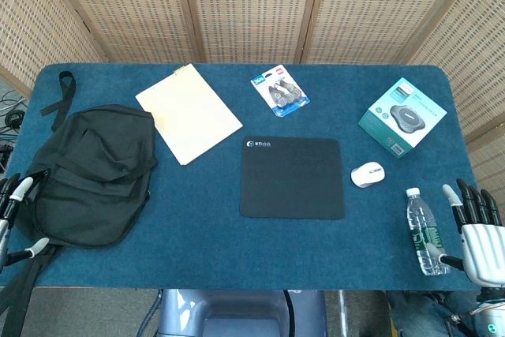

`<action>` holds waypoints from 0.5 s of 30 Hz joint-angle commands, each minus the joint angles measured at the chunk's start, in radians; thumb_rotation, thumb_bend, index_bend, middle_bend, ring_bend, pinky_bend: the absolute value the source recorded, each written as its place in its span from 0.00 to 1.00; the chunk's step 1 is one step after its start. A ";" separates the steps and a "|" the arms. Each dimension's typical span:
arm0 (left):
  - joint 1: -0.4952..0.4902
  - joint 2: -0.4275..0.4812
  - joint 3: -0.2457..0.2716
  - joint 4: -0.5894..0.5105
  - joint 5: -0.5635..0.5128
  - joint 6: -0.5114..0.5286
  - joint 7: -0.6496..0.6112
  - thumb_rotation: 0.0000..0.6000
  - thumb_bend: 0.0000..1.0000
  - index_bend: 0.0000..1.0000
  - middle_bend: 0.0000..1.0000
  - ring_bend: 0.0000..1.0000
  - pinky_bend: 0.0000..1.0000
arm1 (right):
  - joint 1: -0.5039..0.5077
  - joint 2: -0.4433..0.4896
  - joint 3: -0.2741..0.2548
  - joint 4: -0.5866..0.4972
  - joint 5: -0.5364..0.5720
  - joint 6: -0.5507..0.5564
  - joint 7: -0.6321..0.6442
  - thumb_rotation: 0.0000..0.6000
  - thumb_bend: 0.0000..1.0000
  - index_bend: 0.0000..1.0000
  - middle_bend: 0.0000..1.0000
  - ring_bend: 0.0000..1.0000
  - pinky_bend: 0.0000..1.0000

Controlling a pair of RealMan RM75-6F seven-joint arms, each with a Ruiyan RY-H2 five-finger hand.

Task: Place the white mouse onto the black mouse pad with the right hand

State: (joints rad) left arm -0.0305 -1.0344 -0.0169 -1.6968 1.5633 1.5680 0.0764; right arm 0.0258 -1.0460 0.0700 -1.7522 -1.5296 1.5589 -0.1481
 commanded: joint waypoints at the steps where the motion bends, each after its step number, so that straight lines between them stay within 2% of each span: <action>1: -0.001 0.000 -0.001 0.000 -0.001 -0.001 0.001 1.00 0.00 0.00 0.00 0.00 0.00 | 0.001 -0.002 0.000 0.001 0.003 -0.003 0.001 1.00 0.00 0.00 0.00 0.00 0.00; 9: -0.004 -0.004 -0.006 0.000 -0.013 -0.008 0.007 1.00 0.00 0.00 0.00 0.00 0.00 | 0.019 -0.020 0.006 0.011 -0.014 -0.014 0.019 1.00 0.00 0.00 0.00 0.00 0.00; 15: -0.025 -0.013 -0.022 0.006 -0.043 -0.044 0.015 1.00 0.00 0.00 0.00 0.00 0.00 | 0.121 -0.062 0.042 0.106 -0.073 -0.092 -0.008 1.00 0.00 0.02 0.00 0.00 0.00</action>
State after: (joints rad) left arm -0.0512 -1.0447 -0.0354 -1.6932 1.5251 1.5293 0.0889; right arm 0.1125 -1.0935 0.0969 -1.6772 -1.5830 1.4986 -0.1410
